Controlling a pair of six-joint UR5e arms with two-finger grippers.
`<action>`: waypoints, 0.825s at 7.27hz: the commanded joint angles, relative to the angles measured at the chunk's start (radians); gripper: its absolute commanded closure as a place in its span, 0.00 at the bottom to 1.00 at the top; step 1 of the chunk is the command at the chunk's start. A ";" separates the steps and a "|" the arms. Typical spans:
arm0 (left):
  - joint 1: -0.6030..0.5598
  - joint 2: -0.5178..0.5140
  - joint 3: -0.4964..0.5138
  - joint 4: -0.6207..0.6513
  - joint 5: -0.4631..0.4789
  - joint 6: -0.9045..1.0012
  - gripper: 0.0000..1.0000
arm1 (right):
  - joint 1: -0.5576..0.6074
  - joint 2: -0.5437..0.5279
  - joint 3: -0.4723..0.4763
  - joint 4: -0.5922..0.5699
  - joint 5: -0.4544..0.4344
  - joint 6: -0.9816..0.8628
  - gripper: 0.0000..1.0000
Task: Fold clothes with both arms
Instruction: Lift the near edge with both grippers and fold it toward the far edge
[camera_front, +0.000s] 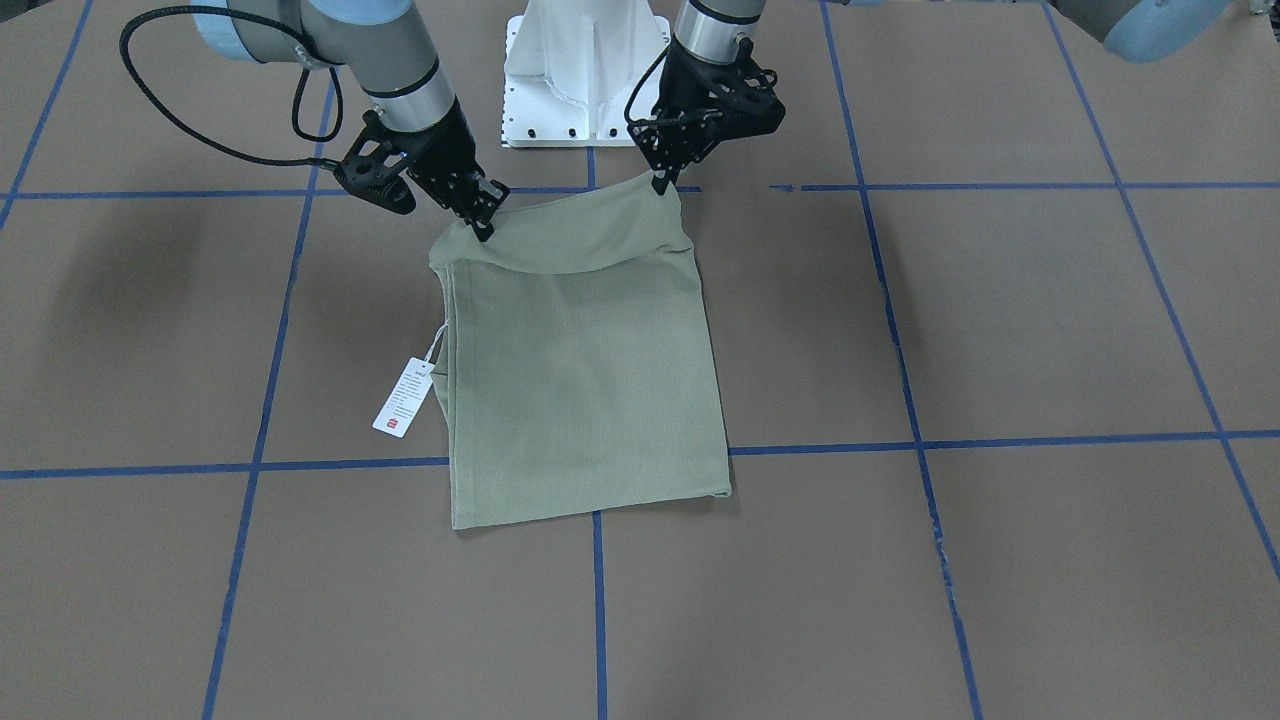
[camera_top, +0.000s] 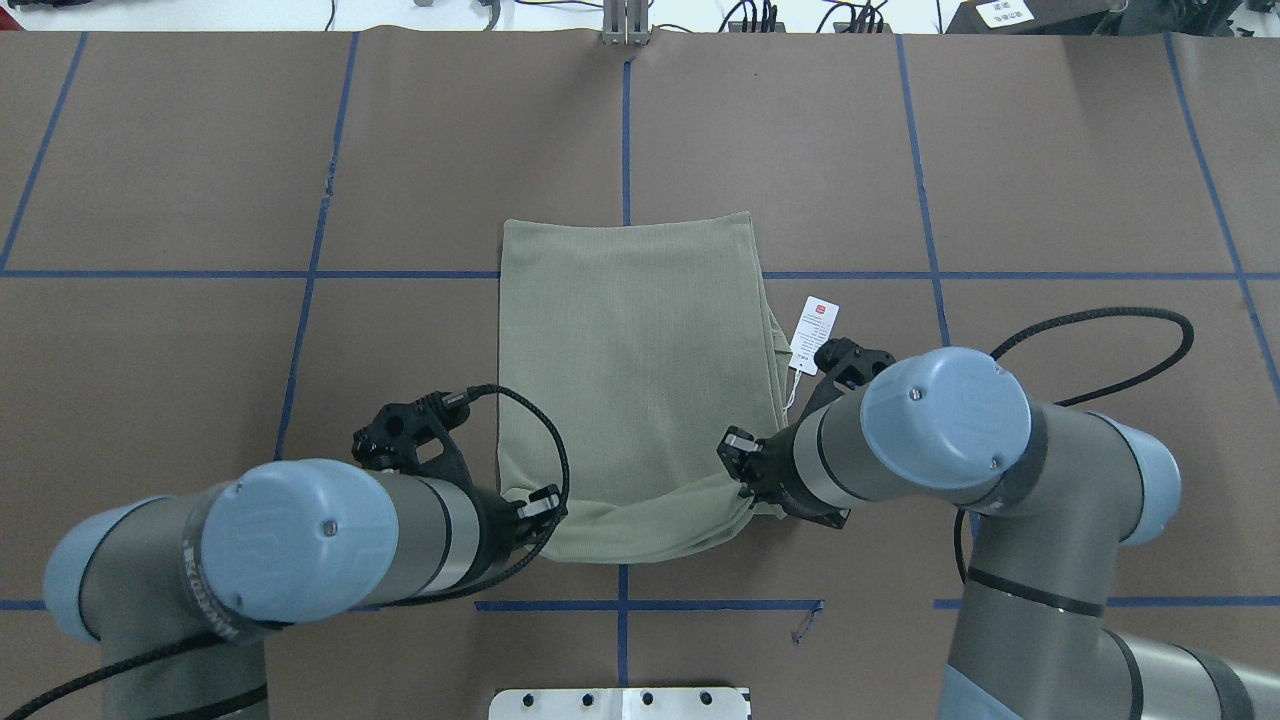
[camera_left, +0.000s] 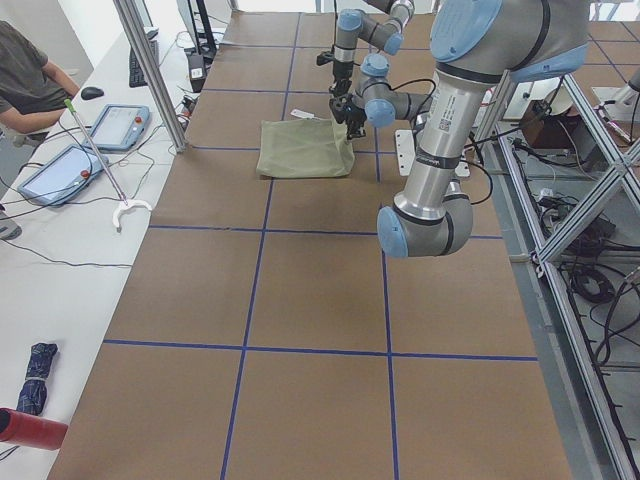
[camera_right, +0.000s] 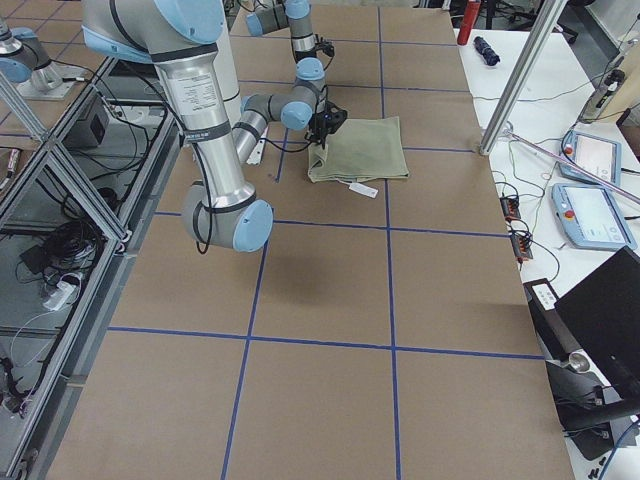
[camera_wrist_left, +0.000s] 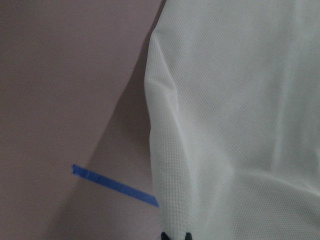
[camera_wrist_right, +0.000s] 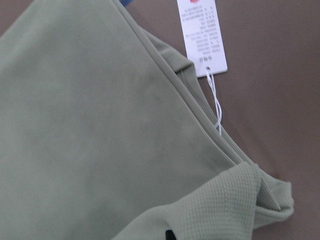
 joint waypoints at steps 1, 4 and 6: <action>-0.098 -0.044 0.160 -0.117 0.000 0.044 1.00 | 0.073 0.093 -0.121 0.005 -0.003 -0.025 1.00; -0.206 -0.113 0.336 -0.233 -0.056 0.111 1.00 | 0.111 0.202 -0.333 0.097 -0.003 -0.024 1.00; -0.235 -0.151 0.437 -0.273 -0.058 0.115 1.00 | 0.139 0.266 -0.449 0.102 0.000 -0.025 1.00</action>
